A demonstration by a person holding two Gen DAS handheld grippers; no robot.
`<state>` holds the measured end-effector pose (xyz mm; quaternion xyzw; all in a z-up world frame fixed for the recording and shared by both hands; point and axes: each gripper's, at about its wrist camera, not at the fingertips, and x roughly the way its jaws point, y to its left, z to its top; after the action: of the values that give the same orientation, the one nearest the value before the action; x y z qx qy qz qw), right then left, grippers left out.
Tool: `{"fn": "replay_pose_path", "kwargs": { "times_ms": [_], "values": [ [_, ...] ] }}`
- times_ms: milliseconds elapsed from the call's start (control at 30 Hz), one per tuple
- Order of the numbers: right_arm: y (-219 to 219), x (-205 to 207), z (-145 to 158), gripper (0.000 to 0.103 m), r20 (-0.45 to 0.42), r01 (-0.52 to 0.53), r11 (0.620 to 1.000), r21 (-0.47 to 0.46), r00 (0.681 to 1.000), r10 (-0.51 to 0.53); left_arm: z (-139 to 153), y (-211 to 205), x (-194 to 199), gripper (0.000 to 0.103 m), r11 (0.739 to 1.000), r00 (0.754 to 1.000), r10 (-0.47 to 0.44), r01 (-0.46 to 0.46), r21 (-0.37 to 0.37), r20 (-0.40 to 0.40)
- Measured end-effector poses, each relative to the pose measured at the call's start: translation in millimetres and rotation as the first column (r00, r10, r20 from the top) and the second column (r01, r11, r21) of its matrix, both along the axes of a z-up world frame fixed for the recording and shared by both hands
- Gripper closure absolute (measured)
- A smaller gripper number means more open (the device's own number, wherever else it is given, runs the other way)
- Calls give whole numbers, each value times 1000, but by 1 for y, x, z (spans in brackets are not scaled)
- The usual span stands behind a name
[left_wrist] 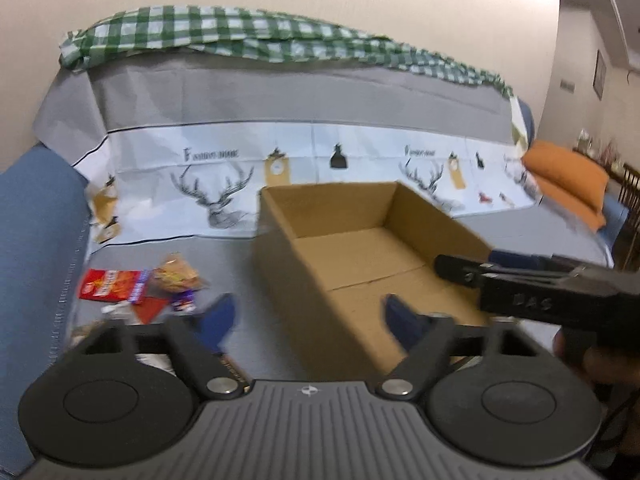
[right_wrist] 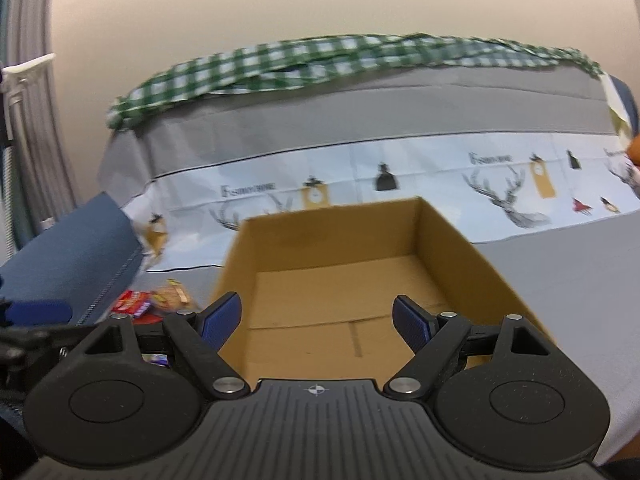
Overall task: Organize snacks
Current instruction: 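Grasp the dark brown biscuit bar with the right tool while the left tool grasps the white rice-cracker bar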
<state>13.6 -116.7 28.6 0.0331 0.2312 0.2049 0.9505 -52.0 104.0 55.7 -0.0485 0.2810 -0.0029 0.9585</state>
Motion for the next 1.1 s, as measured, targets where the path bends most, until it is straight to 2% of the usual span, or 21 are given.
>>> {"fn": "replay_pose_path", "kwargs": {
  "times_ms": [33, 100, 167, 233, 300, 367, 533, 633, 800, 867, 967, 1100],
  "values": [
    [6, -1, 1, 20, 2, -14, 1000, 1, 1000, 14, -2, 10, 0, 40, 1000, 1000, 6, -6, 3, -13],
    [19, -2, 1, 24, -5, -44, 999, 3, 999, 44, -11, 29, 1, 56, 1000, 999, 17, -17, 4, -30],
    [32, -4, 1, 27, -11, -75, 997, 6, 997, 75, -28, 47, -1, 59, 999, 998, 48, -49, -9, -44],
    [46, -7, 0, 32, -15, -113, 994, 4, 993, 113, -51, 63, -5, 60, 994, 994, 88, -92, -61, -71],
    [60, -10, -2, 52, -26, -151, 989, 1, 988, 151, -70, 79, -9, 61, 980, 987, 141, -150, -134, -77],
    [75, -14, -4, 59, -50, -199, 980, 3, 979, 199, -85, 86, -9, 61, 970, 977, 185, -199, -143, -102],
    [111, -30, -8, 59, -37, -317, 948, -21, 948, 316, -85, 101, -11, 61, 951, 965, 250, -259, -168, -72],
    [126, -36, -18, 59, -35, -369, 927, -62, 929, 368, -89, 108, -7, 61, 939, 959, 266, -281, -198, -101],
    [144, -34, -41, 59, -65, -412, 906, -95, 911, 407, -92, 124, -10, 61, 901, 940, 316, -340, -271, -130],
    [151, -32, -50, 59, -79, -428, 898, -103, 904, 421, -93, 128, -8, 61, 893, 933, 329, -358, -274, -148],
    [160, -31, -65, 59, -93, -444, 886, -132, 896, 435, -96, 133, -5, 72, 882, 918, 359, -393, -262, -170],
    [176, -31, -82, 59, -89, -461, 861, -217, 887, 453, -98, 138, -2, 72, 865, 898, 396, -434, -252, -189]
  ]
}}
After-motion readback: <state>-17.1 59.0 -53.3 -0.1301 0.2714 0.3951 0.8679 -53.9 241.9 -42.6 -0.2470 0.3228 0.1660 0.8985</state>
